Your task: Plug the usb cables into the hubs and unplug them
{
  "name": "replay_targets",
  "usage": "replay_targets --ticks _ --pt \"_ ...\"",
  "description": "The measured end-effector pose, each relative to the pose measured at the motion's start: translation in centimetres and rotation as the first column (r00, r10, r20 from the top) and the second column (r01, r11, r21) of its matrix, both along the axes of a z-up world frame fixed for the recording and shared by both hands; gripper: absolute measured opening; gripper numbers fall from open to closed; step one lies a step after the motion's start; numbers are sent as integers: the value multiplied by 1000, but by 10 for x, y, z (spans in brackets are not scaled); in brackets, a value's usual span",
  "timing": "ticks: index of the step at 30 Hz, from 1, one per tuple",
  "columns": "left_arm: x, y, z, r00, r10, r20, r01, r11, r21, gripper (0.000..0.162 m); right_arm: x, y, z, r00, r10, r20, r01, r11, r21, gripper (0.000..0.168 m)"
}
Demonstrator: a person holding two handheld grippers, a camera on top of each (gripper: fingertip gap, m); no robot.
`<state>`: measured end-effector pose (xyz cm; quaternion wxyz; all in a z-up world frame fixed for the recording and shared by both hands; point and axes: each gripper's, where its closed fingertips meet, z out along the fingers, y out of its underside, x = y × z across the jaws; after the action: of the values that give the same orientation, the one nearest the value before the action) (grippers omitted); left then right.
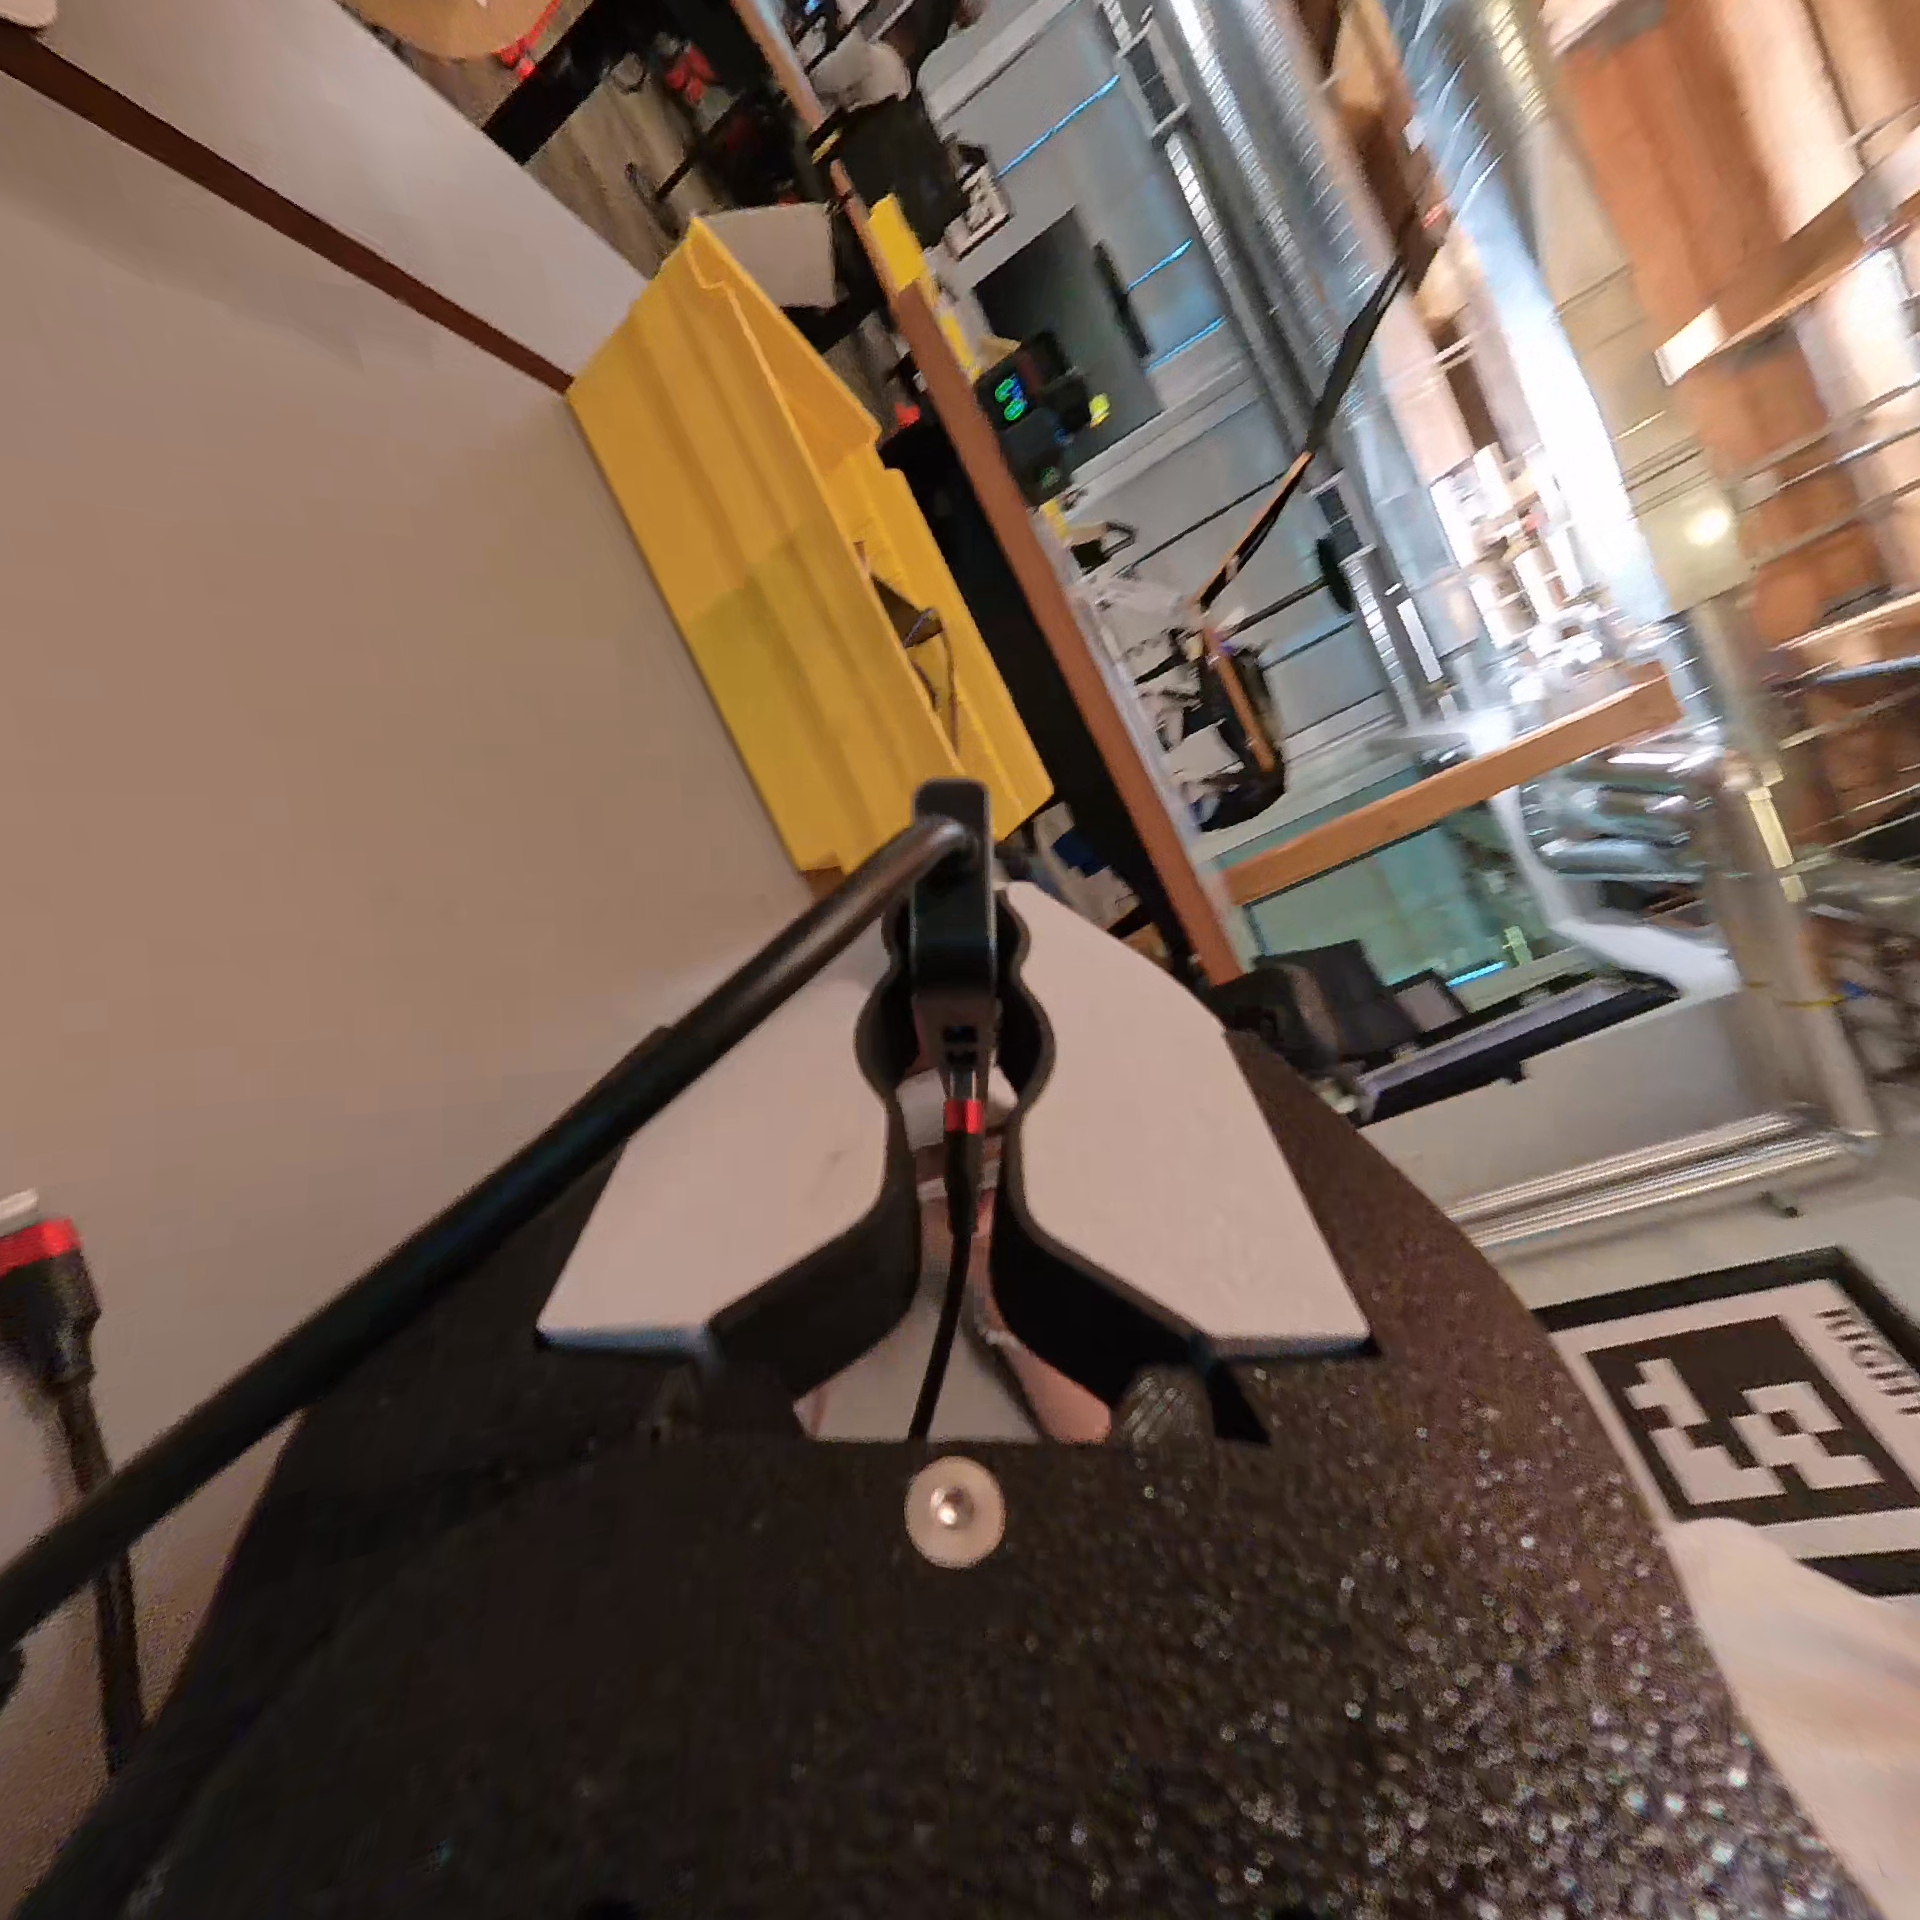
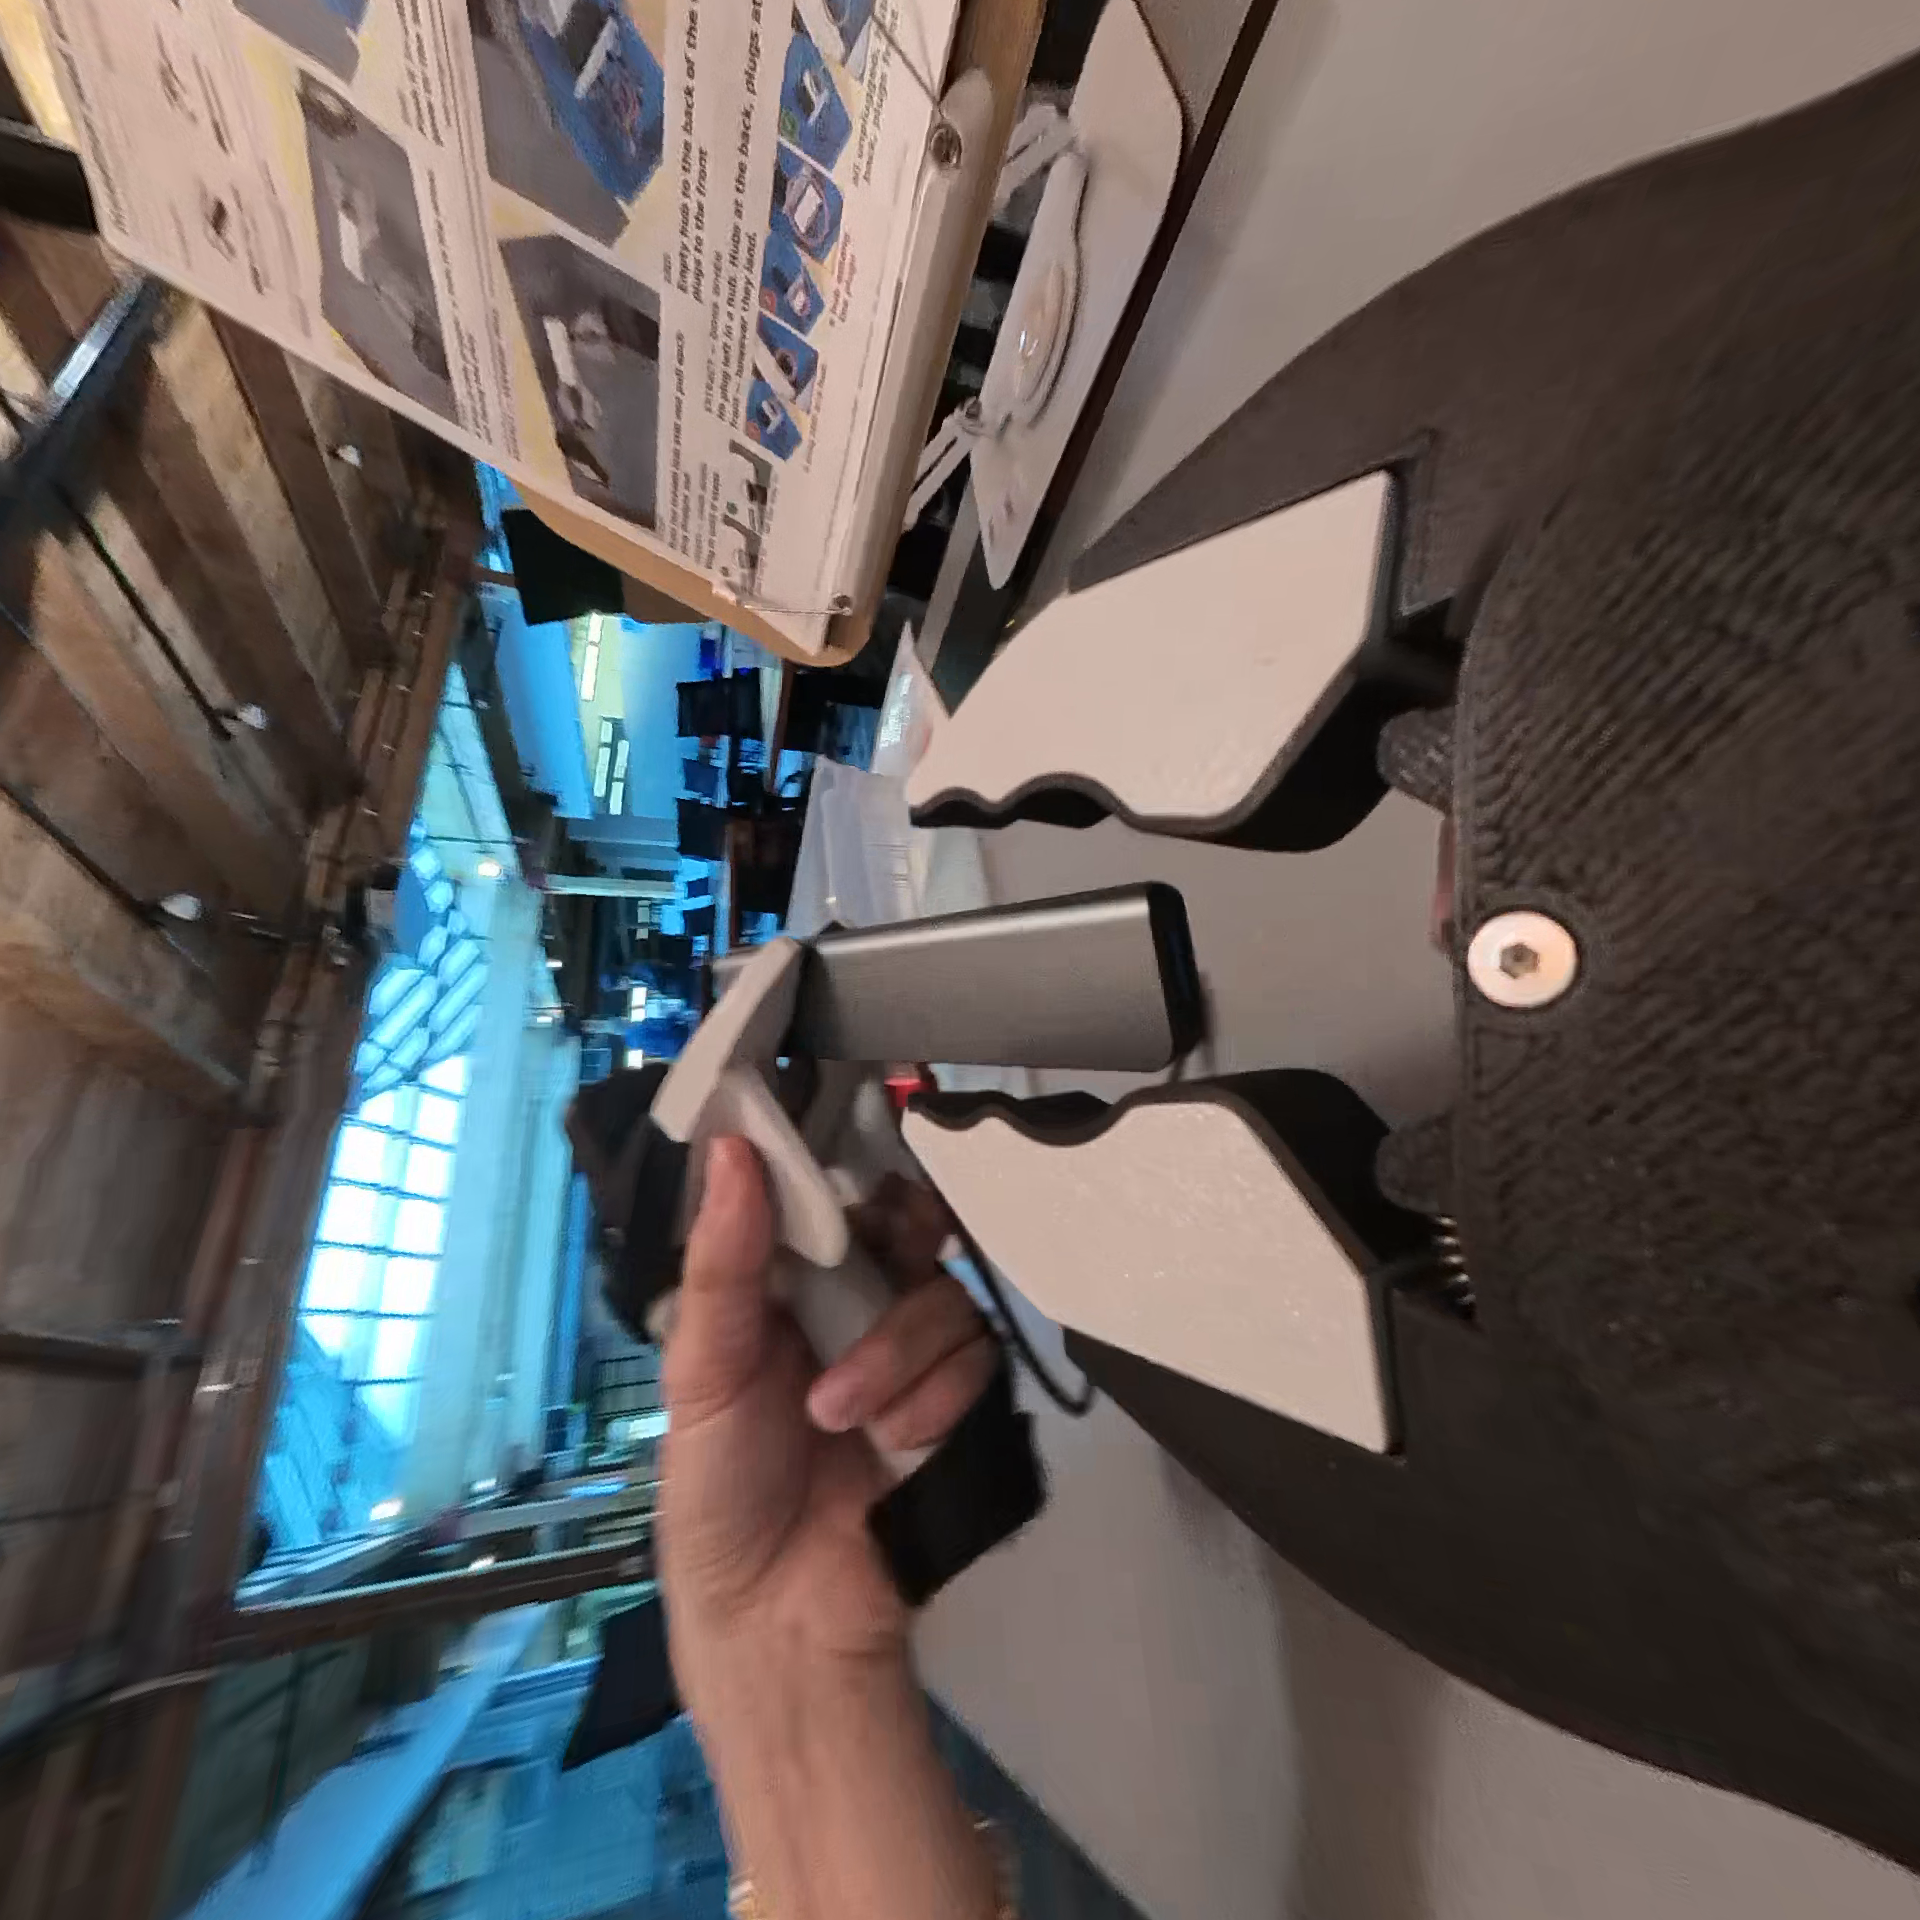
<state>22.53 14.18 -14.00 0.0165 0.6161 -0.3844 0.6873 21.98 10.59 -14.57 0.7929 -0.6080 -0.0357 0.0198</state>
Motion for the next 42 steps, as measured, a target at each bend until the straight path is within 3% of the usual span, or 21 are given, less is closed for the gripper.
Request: replay_targets --ticks 5,8,14,22,33,35,38,42 --pt "2 -4 -5 997 -31 -66 43 981 187 9 -8 14 -26 980 -33 198 67 983 -169 53" --pt "4 -11 -7 995 -50 -90 74 956 283 9 -7 18 -32 959 -84 270 140 971 -196 41" --pt "8 -19 -8 993 -50 -111 98 871 482 10 1 21 -38 942 -149 301 224 947 -232 35" --pt "17 -29 -4 991 -73 -110 125 779 615 9 10 21 -37 977 -156 145 191 943 -274 33" --pt "25 -36 -9 986 -105 -133 166 755 635 10 8 25 -47 993 -118 -16 104 921 -374 32" --pt "26 -37 -9 984 -120 -131 177 745 644 21 8 26 -47 990 -122 -75 85 922 -377 32" --pt "22 -35 -9 983 -137 -123 183 672 717 37 11 26 -47 977 -128 -172 56 927 -370 32" --pt "7 -33 -4 990 -139 -32 96 484 870 39 23 23 -48 952 -173 -252 74 930 -359 31"
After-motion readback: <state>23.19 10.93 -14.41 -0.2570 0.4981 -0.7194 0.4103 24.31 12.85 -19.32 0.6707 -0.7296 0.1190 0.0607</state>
